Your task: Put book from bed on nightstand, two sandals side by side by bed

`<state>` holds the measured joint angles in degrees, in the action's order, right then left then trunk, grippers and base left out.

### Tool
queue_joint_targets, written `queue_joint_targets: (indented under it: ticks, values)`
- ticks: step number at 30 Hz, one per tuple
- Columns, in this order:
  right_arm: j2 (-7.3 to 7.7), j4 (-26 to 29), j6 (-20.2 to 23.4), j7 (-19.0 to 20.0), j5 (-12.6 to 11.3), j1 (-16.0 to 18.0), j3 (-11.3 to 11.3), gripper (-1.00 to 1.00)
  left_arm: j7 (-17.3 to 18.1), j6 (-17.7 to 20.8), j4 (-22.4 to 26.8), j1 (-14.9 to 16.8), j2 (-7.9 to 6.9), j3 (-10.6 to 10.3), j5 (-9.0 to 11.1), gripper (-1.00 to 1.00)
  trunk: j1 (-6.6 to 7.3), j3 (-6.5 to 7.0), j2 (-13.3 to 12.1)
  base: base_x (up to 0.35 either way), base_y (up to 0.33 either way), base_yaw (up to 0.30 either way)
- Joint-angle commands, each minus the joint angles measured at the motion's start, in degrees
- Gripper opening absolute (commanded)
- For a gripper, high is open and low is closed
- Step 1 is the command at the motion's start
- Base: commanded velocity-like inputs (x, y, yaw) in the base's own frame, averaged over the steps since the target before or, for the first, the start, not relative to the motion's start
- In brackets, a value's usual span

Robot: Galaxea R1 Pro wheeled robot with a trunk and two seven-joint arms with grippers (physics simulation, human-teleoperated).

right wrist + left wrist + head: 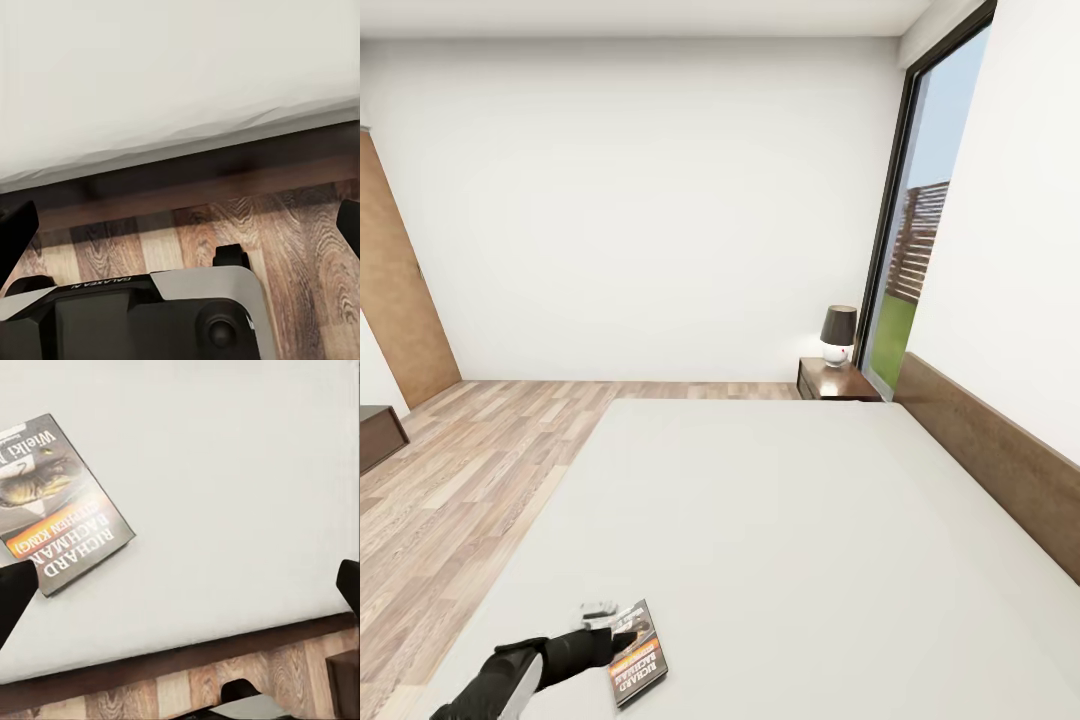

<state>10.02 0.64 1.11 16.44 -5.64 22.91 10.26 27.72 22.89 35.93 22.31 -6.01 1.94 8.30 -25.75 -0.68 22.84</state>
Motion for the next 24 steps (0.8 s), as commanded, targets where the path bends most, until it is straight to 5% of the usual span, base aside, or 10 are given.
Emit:
queue_joint_targets:
  ticks: [1,8,15,18,24]
  values:
    - [0.03,0.0,0.1,0.3,-0.6,0.0,0.1,1.00,1.8,3.3,2.9,0.0,-0.22,0.2,0.4,1.00,-0.03,-0.08,0.1,0.000,0.000,0.000]
    - [0.03,0.0,0.1,0.3,-0.6,0.0,0.1,1.00,6.4,18.2,18.4,0.2,-2.09,0.3,0.7,1.00,-0.03,-0.08,0.1,0.000,0.000,0.000]
    - [0.01,0.0,0.1,0.3,-0.5,0.0,0.1,1.00,6.1,24.5,25.2,3.7,-2.23,1.4,0.7,1.00,-0.03,-0.08,0.1,0.000,0.000,0.000]
    - [0.03,0.0,0.1,0.5,-0.4,0.0,0.1,1.00,1.3,25.3,25.8,8.6,-0.99,3.8,0.7,1.00,-0.03,-0.08,0.1,0.000,0.000,0.000]
    - [0.08,0.0,0.3,0.8,-0.3,0.0,0.1,1.00,-12.0,25.2,26.1,12.2,2.64,9.1,1.5,1.00,-0.03,-0.08,0.1,0.000,0.000,0.000]
